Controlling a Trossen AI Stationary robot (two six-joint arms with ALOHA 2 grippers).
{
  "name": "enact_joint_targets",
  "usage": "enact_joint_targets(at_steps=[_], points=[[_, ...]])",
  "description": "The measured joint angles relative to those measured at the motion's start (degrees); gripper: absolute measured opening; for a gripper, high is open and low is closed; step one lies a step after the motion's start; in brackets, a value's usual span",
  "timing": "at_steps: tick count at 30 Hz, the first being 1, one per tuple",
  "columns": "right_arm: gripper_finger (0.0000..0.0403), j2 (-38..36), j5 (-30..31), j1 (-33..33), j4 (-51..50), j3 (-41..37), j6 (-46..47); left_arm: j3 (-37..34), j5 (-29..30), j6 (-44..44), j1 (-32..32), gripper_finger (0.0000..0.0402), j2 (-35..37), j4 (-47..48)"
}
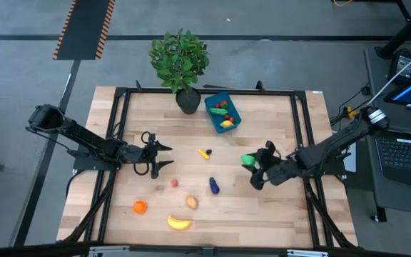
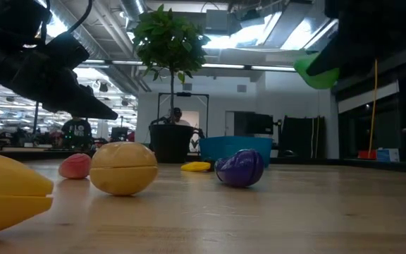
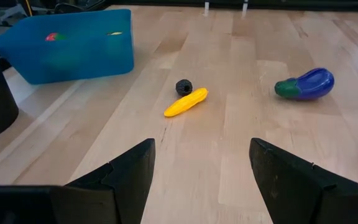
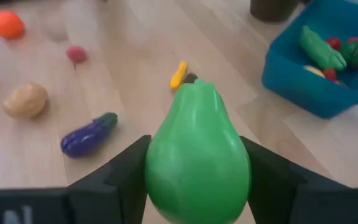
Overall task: Pick and placing Produce into tupperware
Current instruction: Put the pear into the blue bin
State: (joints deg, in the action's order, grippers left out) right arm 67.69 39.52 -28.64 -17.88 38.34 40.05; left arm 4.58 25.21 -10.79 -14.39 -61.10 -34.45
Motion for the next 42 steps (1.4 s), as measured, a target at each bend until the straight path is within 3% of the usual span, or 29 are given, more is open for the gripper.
enact_joint_targets(at_steps=[14,19,26,42], points=[[0.0210,-18.39,-0.72,5.06,26.98,-22.30,-18.14,0.00,0.97,-5.58,0.02,0.0253,0.00,-0.31],[0.0210,-22.39,-5.49,7.04,34.65,-26.74,-24.30,0.00,1.11,-5.59,0.02,0.0253,0.00,-0.31],[0.0210,-25.68,-9.16,11.23,37.92,-28.56,-27.35,0.00,1.59,-5.59,0.02,0.0253,0.00,-0.31],[0.0210,-25.47,-8.11,22.41,39.57,-28.54,-23.75,0.00,8.40,-5.17,0.02,0.0253,0.00,-0.31]])
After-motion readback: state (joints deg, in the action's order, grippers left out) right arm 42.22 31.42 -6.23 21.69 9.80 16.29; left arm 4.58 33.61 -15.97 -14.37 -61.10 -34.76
